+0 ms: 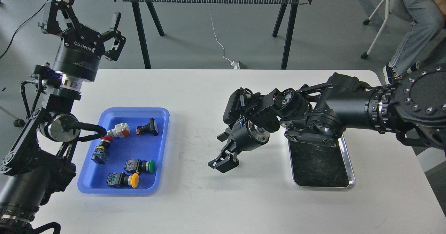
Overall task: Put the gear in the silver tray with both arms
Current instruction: 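Lower the right gripper onto the second black gear and grasp it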
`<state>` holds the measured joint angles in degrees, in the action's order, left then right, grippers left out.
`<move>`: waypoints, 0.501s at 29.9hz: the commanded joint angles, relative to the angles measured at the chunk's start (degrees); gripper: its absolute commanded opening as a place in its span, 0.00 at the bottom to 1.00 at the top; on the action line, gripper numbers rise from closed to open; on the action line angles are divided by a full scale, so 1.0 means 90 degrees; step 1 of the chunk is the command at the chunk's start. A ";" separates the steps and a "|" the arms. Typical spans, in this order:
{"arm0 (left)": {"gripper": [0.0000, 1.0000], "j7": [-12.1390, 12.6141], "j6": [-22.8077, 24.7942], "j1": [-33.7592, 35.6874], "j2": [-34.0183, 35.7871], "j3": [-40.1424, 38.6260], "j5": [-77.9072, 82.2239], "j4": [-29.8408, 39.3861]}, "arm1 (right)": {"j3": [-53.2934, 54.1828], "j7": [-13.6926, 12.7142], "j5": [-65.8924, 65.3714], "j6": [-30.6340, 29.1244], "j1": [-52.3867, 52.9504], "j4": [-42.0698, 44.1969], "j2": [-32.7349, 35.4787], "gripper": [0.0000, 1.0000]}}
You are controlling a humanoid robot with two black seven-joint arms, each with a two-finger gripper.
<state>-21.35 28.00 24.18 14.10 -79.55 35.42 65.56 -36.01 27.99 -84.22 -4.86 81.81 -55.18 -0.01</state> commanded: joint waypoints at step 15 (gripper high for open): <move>1.00 -0.0001 0.0000 -0.0099 -0.0004 -0.0135 0.0000 0.0011 | -0.0199 0.0001 -0.1159 0.0764 -0.0906 0.0515 0.0001 0.89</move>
<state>-21.36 28.00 23.31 14.15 -80.70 35.42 65.66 -37.76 28.00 -93.86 1.59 74.38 -52.04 0.01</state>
